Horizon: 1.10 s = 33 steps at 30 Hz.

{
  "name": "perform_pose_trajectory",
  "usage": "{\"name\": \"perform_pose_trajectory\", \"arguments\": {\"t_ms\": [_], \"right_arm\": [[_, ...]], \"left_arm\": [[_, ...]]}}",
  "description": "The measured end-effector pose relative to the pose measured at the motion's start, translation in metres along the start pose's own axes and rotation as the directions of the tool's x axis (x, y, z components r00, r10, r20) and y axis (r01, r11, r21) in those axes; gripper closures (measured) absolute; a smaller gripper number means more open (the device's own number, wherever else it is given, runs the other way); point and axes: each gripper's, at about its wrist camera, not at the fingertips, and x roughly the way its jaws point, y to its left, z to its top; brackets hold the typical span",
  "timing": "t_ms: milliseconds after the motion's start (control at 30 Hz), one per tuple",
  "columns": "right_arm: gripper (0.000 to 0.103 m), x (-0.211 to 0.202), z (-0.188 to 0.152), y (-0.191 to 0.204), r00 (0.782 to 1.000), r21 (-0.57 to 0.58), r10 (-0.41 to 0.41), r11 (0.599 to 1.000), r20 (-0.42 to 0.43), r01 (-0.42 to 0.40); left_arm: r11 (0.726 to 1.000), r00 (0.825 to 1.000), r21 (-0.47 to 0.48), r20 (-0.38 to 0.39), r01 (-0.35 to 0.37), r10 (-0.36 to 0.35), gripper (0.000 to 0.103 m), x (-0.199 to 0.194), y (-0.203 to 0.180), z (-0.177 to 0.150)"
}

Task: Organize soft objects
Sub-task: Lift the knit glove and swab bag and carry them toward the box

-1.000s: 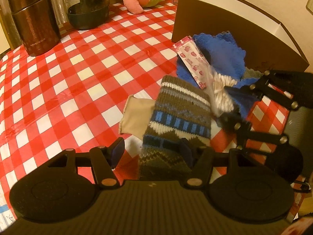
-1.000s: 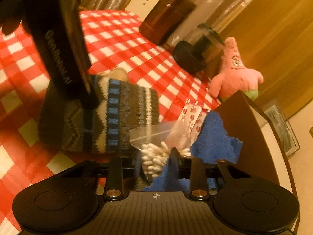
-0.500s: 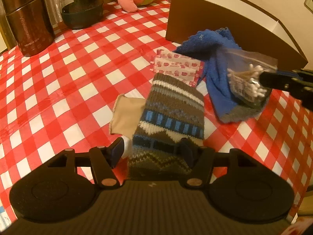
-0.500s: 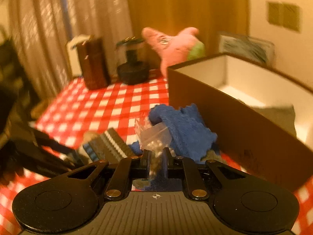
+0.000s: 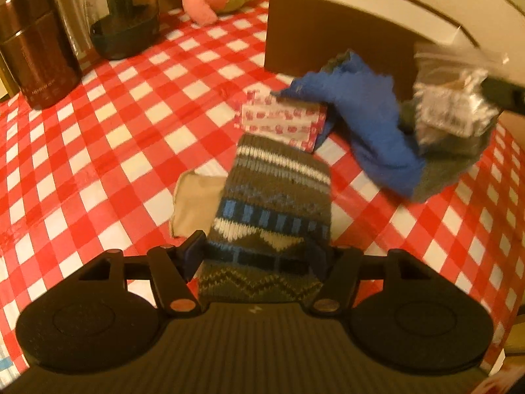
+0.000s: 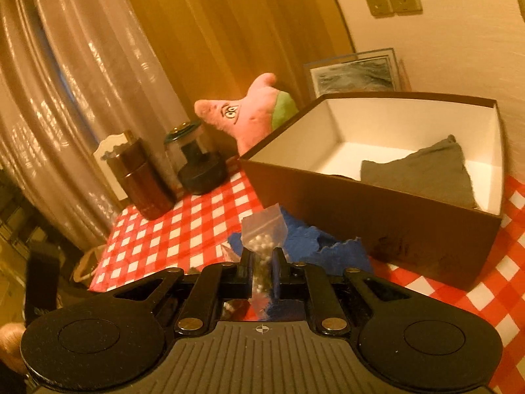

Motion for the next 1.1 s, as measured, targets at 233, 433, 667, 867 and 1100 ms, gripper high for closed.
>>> {"name": "perform_pose_trajectory", "arguments": {"t_ms": [233,433,667,867,1100], "right_arm": [[0.092,-0.025,0.008,-0.004,0.998,0.056,0.026,0.998,0.057,-0.029],[0.092,-0.041,0.011,-0.014,0.997,0.136,0.024,0.99,0.075,-0.034],[0.092,-0.05,-0.003,-0.051,1.0,0.351,0.01,0.936,0.021,-0.017],[0.091,-0.03,-0.041,-0.05,0.976,0.187,-0.117,0.971,-0.182,0.151],[0.038,-0.028,-0.054,-0.046,0.955,0.082,-0.196,0.972,-0.224,0.219]], "left_arm": [[1.0,1.0,0.011,0.0,-0.005,0.005,0.055,0.004,-0.001,-0.003],[0.999,0.999,0.035,0.032,-0.009,0.008,0.09,-0.003,-0.005,-0.004],[0.999,0.999,0.047,0.037,-0.025,0.024,0.092,-0.005,-0.009,-0.005],[0.998,0.999,0.048,0.037,-0.028,0.026,0.092,-0.007,-0.011,-0.006],[0.999,0.999,0.039,0.032,-0.029,0.028,0.091,-0.007,-0.011,-0.005]]}}
